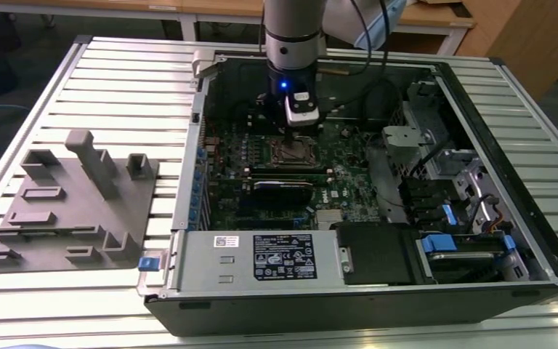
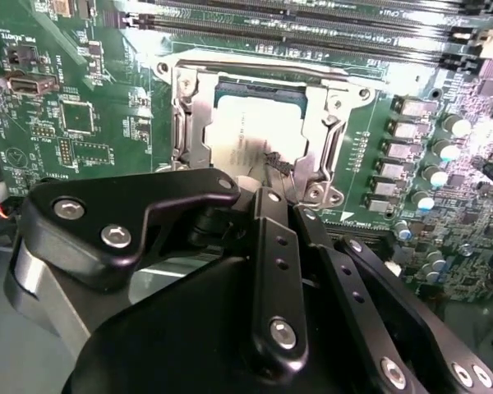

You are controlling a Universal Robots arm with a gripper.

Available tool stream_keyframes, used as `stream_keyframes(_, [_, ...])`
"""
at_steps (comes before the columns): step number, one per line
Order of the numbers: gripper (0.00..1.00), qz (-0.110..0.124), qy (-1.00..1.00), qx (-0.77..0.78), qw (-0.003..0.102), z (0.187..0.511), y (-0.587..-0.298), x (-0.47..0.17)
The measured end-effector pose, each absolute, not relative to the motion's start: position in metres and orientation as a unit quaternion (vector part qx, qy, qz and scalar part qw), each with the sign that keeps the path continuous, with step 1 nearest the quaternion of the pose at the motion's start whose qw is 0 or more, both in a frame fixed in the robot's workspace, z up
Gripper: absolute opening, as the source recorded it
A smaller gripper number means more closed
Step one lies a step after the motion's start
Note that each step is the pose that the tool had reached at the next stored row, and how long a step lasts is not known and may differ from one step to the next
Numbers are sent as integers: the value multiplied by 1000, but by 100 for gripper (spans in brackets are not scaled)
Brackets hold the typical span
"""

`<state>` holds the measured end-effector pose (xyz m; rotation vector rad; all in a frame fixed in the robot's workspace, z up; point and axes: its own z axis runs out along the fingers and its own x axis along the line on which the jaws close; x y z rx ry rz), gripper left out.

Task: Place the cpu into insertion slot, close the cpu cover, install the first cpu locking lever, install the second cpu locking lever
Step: 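Install the first cpu locking lever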

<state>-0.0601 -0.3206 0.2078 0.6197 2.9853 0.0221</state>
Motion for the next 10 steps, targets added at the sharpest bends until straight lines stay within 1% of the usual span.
stream_keyframes(4, [11,3,981,188,38,207,-321,-59])
stream_keyframes(8, [11,-13,984,178,23,206,-321,-59])
stream_keyframes(10, [11,-13,984,178,23,206,-321,-59])
